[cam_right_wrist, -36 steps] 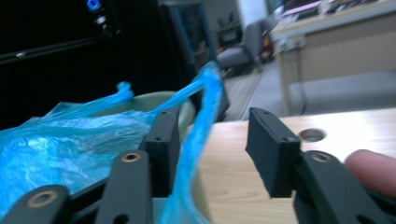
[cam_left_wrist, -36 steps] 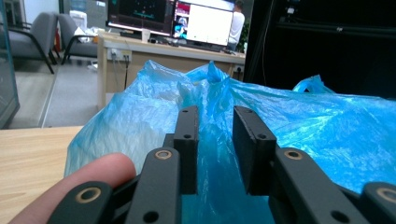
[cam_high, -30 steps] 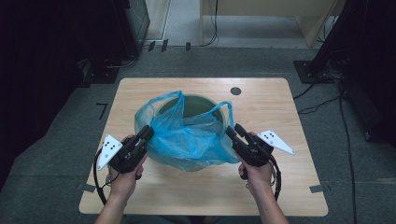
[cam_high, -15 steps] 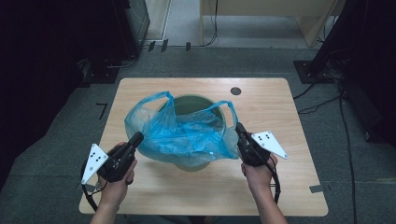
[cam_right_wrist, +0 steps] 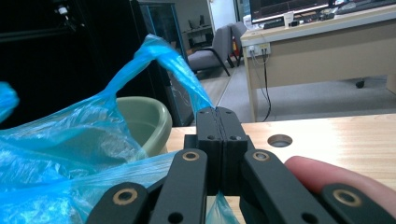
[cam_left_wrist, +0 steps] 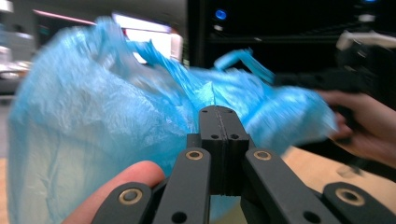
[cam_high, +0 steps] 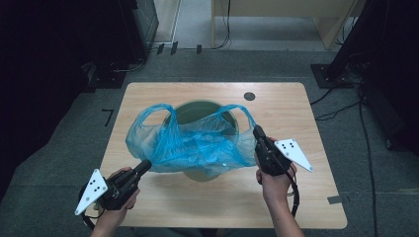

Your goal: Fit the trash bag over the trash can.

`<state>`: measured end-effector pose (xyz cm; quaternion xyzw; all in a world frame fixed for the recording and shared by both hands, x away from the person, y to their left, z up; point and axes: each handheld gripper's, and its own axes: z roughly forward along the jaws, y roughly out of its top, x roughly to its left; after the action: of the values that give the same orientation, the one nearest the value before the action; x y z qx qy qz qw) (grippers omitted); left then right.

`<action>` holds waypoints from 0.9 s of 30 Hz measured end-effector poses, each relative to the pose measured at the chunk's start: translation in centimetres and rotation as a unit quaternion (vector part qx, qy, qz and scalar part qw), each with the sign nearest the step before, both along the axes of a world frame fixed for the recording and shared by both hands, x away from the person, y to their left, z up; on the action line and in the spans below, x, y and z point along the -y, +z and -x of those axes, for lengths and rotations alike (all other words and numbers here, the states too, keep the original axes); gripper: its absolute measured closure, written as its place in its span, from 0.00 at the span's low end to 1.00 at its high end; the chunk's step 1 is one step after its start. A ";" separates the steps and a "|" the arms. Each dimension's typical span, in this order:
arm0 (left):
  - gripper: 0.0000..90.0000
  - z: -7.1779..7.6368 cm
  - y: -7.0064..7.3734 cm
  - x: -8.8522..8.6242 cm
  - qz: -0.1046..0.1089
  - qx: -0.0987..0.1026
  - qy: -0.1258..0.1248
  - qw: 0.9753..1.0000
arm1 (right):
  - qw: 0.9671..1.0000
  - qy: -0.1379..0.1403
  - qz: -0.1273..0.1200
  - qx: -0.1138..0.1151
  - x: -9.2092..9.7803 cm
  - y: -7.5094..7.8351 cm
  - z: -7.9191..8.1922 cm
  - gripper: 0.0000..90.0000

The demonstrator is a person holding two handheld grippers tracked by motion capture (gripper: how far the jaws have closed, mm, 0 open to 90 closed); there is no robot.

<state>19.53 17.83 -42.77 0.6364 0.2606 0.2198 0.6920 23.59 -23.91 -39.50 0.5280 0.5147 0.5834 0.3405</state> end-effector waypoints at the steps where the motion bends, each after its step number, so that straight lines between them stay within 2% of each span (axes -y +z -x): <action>1: 1.00 0.1 -0.2 0.0 -0.003 -0.002 -0.008 1.000 | 1.000 -0.001 0.000 0.002 0.0 0.1 0.1 1.00; 4: 1.00 0.4 -0.8 0.0 -0.014 -0.014 -0.040 0.999 | 1.000 -0.005 0.003 0.017 0.0 0.1 0.4 1.00; 8: 1.00 0.3 -1.7 0.2 -0.029 -0.028 -0.062 0.997 | 0.999 -0.012 0.017 0.049 -0.1 -0.2 1.3 1.00; 12: 1.00 0.1 -2.4 0.5 -0.039 -0.039 -0.075 0.996 | 0.998 -0.019 0.036 0.054 -0.3 -1.1 2.2 1.00; 13: 1.00 0.2 -2.6 0.7 -0.056 -0.035 -0.073 0.995 | 0.997 -0.022 0.042 0.057 -0.4 -1.4 2.5 1.00; 15: 1.00 0.4 -3.0 1.3 -0.106 -0.022 -0.073 0.991 | 0.996 -0.025 0.062 0.063 -0.5 -2.2 3.1 1.00; 17: 1.00 0.4 -3.4 1.9 -0.134 -0.018 -0.071 0.988 | 0.995 -0.023 0.076 0.056 -0.6 -2.8 3.1 0.99; 18: 1.00 0.4 -3.5 2.0 -0.140 -0.017 -0.068 0.988 | 0.996 -0.021 0.076 0.050 -0.5 -3.3 3.1 1.00; 22: 1.00 -0.2 -4.2 2.1 -0.143 -0.026 -0.054 0.988 | 0.996 -0.027 0.074 0.034 -0.2 -4.1 2.9 1.00; 25: 1.00 -0.5 -4.9 2.0 -0.157 -0.030 -0.038 0.986 | 0.996 -0.037 0.077 0.020 0.0 -4.4 2.7 1.00; 27: 1.00 -0.8 -5.4 1.6 -0.156 -0.037 -0.017 0.987 | 0.996 -0.041 0.075 0.009 0.4 -4.9 2.5 1.00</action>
<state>20.32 16.19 -48.16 0.7486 0.2373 0.2227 0.5776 21.04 -24.29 -44.45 0.5165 0.5319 0.5335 0.4070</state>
